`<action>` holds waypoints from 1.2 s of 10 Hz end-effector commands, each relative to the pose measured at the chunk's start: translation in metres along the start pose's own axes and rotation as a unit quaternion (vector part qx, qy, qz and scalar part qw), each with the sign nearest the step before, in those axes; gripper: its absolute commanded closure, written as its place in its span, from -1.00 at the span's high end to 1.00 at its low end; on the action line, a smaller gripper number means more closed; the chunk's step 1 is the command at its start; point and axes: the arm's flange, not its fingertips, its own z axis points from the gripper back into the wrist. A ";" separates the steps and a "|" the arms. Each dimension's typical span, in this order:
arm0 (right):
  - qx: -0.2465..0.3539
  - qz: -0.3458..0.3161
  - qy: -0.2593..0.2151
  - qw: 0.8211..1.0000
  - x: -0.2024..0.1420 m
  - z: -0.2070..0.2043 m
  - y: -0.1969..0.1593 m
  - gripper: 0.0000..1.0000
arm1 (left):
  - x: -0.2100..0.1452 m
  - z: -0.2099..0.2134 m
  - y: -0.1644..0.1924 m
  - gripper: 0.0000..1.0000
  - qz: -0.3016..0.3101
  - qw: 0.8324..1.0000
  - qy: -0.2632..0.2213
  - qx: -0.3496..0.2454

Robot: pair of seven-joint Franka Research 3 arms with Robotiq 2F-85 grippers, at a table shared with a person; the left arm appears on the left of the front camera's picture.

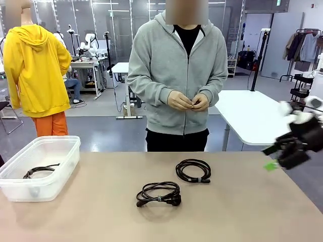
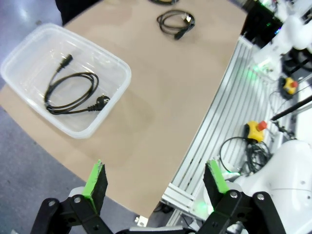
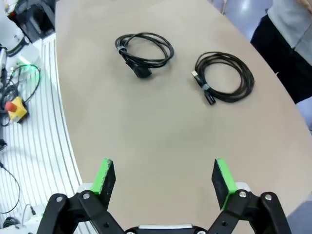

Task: Organize and store the cables.
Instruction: Place the Power Cable into the Organizing box.

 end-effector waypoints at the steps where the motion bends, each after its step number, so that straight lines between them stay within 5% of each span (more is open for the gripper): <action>1: 0.013 0.016 -0.065 0.998 -0.043 0.027 -0.005 1.00 | 0.002 0.002 0.000 1.00 0.007 1.000 0.003 0.002; 6: -0.028 -0.036 -0.143 0.989 -0.123 0.058 -0.021 1.00 | 0.002 0.002 0.000 1.00 0.007 1.000 0.003 0.002; 8: -0.078 -0.074 -0.136 0.985 -0.128 0.059 -0.024 1.00 | 0.002 0.002 0.000 1.00 0.007 1.000 0.003 0.002; 9: -0.031 -0.051 -0.135 0.989 -0.130 0.060 -0.017 1.00 | 0.002 0.002 0.000 1.00 0.007 1.000 0.003 0.002; 12: -0.031 -0.051 -0.135 0.989 -0.130 0.060 -0.017 1.00 | 0.002 0.002 0.000 1.00 0.007 1.000 0.003 0.002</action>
